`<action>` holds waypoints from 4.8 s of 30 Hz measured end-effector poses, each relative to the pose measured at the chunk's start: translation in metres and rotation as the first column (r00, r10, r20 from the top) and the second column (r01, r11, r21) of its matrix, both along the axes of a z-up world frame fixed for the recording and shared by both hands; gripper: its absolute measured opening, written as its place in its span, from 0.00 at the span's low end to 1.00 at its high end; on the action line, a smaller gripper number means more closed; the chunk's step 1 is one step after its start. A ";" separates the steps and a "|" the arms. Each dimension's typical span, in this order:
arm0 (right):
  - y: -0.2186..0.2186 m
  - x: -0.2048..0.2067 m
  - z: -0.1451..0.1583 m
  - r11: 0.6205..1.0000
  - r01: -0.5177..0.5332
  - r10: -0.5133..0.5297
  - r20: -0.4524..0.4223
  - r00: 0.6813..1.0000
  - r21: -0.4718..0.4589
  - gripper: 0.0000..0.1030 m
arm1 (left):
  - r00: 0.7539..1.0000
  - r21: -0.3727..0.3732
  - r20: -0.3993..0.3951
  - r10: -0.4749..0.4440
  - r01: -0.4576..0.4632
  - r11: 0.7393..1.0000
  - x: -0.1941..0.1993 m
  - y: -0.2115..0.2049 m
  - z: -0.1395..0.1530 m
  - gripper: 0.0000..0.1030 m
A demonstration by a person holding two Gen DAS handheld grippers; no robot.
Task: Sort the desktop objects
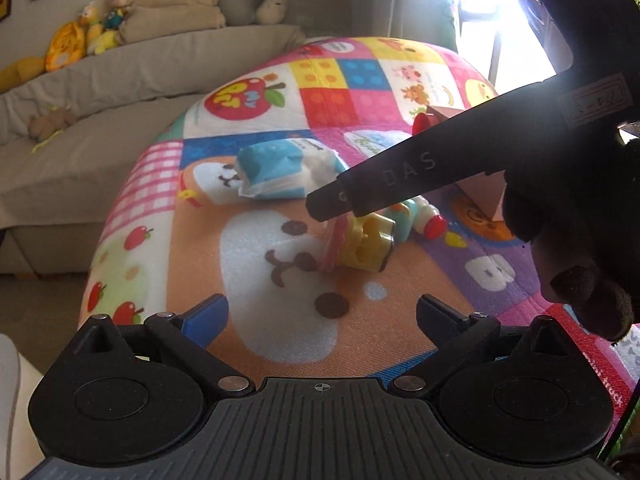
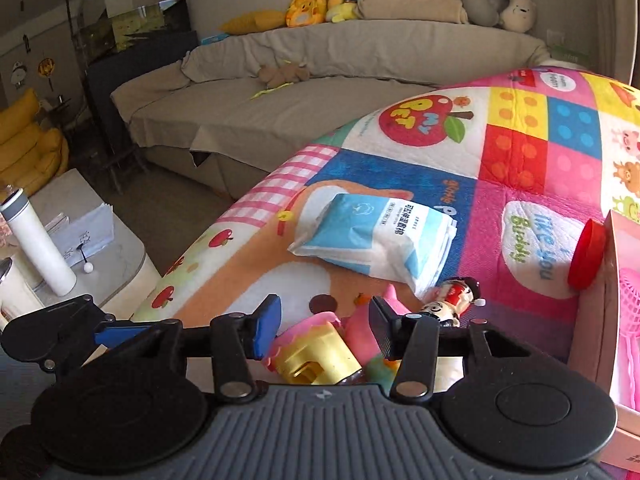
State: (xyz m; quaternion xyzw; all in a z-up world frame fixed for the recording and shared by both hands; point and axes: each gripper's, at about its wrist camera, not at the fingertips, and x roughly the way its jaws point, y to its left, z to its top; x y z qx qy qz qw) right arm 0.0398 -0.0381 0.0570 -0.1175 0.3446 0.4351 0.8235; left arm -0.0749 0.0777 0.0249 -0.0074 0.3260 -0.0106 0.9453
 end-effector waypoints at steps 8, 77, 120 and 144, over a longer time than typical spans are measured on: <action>-0.053 -0.006 0.005 0.997 0.060 -0.058 -0.038 0.998 0.055 0.32 | 0.998 -0.016 0.010 -0.054 0.055 0.998 0.001 -0.015 -0.001 1.00; -0.093 -0.019 -0.028 0.986 0.158 -0.153 -0.102 0.983 0.044 0.75 | 0.991 -0.008 0.005 0.137 -0.137 0.991 0.017 0.015 0.019 1.00; -0.216 -0.047 -0.003 0.871 0.491 -0.477 0.234 0.847 -0.001 1.00 | 0.981 0.042 0.062 -0.182 0.179 0.983 0.012 -0.057 0.012 1.00; -0.266 -0.022 -0.053 0.722 0.678 -0.676 -0.067 0.733 0.134 1.00 | 0.932 0.305 0.005 -0.363 0.344 0.888 0.049 -0.098 -0.005 0.43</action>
